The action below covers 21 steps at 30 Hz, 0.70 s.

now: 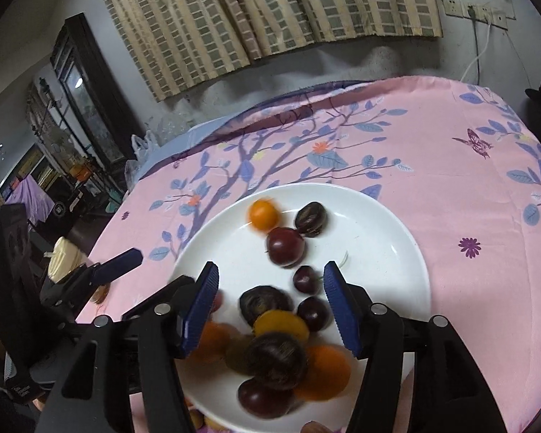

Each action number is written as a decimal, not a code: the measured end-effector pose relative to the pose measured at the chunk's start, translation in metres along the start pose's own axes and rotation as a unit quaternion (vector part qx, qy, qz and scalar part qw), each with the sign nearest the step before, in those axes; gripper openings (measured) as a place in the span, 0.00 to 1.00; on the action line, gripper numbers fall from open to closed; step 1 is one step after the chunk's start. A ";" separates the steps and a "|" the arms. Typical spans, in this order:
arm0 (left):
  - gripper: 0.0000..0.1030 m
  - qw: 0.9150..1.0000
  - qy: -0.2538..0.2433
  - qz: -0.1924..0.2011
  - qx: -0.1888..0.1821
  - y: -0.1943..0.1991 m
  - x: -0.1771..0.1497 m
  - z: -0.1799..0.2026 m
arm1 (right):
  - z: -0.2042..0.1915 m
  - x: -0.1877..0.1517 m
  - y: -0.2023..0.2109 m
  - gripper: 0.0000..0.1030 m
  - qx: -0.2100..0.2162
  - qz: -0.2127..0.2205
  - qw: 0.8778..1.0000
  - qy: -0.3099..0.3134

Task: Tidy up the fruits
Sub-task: 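Carry the cherry and orange onto the white plate and open both tools, then grasp a mangosteen with the right tool while the left tool grasps a yellow-green fruit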

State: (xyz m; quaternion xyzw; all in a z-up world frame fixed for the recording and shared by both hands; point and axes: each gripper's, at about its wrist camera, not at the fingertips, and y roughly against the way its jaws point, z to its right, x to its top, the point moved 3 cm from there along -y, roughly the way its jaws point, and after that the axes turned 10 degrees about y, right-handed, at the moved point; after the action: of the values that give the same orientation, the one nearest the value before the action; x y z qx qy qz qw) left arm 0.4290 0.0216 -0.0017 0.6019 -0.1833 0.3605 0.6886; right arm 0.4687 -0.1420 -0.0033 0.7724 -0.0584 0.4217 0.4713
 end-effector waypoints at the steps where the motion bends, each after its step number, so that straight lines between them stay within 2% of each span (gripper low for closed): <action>1: 0.91 1.000 -0.004 0.002 0.005 0.005 -0.001 0.001 | -0.004 -0.002 0.006 0.59 -0.004 0.004 1.000 0.004; 3: 0.94 1.000 -0.010 0.009 0.010 0.015 -0.002 0.002 | -0.012 -0.006 0.018 0.60 -0.018 0.012 1.000 0.012; 9: 0.95 1.000 -0.016 0.016 0.019 0.044 -0.023 -0.004 | -0.032 -0.028 0.036 0.64 -0.017 0.012 1.000 0.022; 12: 0.95 1.000 -0.010 0.005 0.019 0.050 -0.042 -0.016 | -0.040 -0.053 0.043 0.64 -0.018 0.010 0.999 0.027; 17: 0.95 0.999 -0.006 -0.025 0.043 0.044 -0.072 -0.035 | -0.045 -0.095 0.049 0.65 -0.026 0.003 0.999 0.019; 21: 0.95 0.998 -0.013 -0.030 0.054 0.046 -0.084 -0.039 | -0.041 -0.121 0.043 0.64 -0.034 -0.021 0.999 0.013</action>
State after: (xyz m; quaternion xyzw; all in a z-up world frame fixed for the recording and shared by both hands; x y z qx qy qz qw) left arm 0.3322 0.0362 -0.0354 0.6485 -0.1545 0.3410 0.6628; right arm 0.3461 -0.1707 -0.0511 0.7517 -0.0505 0.4192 0.5066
